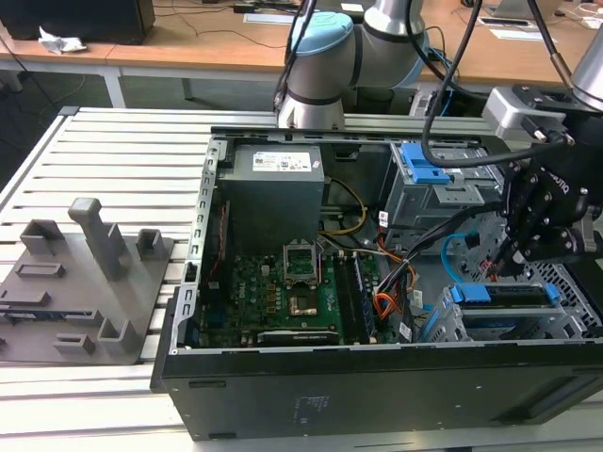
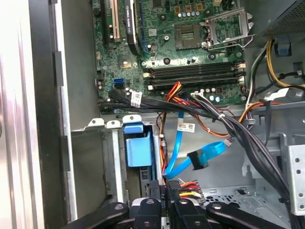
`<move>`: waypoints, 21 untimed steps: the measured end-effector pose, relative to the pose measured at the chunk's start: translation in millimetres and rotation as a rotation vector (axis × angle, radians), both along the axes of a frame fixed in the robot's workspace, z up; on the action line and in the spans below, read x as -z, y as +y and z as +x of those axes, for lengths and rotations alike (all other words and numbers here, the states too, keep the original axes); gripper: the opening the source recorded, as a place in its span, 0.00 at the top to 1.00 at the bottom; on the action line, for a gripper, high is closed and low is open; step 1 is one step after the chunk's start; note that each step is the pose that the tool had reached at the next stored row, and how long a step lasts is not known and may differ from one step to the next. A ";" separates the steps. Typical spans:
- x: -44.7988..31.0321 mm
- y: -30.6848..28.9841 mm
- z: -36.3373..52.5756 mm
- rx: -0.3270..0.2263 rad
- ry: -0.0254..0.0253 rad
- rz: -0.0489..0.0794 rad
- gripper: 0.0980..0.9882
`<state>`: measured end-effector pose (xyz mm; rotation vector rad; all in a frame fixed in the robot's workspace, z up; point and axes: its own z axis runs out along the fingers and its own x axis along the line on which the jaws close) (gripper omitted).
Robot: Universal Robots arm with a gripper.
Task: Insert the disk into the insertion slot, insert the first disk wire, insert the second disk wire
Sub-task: 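Insert the first disk wire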
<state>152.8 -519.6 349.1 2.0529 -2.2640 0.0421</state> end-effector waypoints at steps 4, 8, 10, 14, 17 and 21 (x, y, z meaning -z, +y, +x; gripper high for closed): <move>0.1 -9.9 0.0 0.000 0.0000 0.000 0.92; 0.1 -18.3 0.0 0.000 0.0000 0.000 0.92; 0.0 -20.1 0.6 0.000 -0.0001 0.000 0.92; 1.9 -19.5 6.8 0.000 0.0008 0.006 0.92; 4.2 -14.5 7.7 -0.001 0.0010 0.010 0.92; 5.6 -8.7 11.8 -0.004 0.0011 0.010 0.92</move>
